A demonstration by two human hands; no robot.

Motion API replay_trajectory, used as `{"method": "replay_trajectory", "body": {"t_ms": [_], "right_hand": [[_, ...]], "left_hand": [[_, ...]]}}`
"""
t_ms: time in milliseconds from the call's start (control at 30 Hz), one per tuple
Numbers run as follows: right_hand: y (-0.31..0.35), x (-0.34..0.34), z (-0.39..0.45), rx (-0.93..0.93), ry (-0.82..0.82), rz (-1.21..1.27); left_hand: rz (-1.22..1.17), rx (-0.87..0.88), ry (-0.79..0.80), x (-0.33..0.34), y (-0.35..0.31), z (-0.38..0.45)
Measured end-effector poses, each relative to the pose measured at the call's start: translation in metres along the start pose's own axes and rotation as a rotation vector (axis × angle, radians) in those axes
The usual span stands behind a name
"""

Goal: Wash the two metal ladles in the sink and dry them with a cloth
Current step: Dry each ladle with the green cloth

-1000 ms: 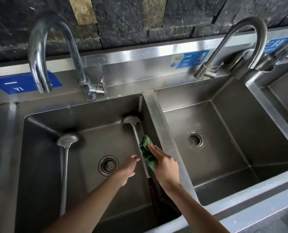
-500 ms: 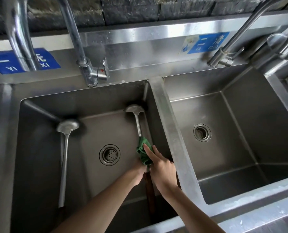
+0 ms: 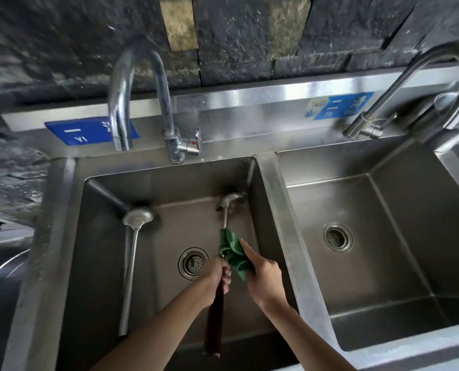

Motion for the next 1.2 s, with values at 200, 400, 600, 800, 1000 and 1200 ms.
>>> {"method": "replay_trajectory", "body": {"t_ms": [200, 400, 600, 800, 1000, 1200], "right_hand": [[0.033, -0.016, 0.010, -0.062, -0.023, -0.026], [0.077, -0.019, 0.018, -0.205, -0.032, -0.195], [0.124, -0.013, 0.021, -0.372, 0.034, -0.449], [0.169, -0.029, 0.008, -0.607, 0.228, -0.419], [0.210, -0.046, -0.047, -0.897, 0.322, -0.733], [0.233, -0.052, -0.092, -1.239, 0.053, -1.114]], "left_hand": [[-0.126, -0.074, 0.098, -0.024, 0.008, -0.027], [-0.178, -0.023, 0.228, -0.045, 0.012, -0.065], [-0.181, 0.129, 0.404, -0.065, 0.004, -0.110], [-0.009, 0.244, 0.462, -0.108, 0.000, -0.149], [-0.024, 0.339, 0.650, -0.148, 0.024, -0.193], [0.155, 0.480, 0.733, -0.185, 0.056, -0.246]]}}
Point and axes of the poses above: each hand's wrist, its own z-axis towards the middle knuckle, its own x-axis out of the palm, y = z × x, the point moved 1 cm from there along z, towards the middle knuckle, and after that the axes turned 3 degrees about z, right-handed, at the moved point
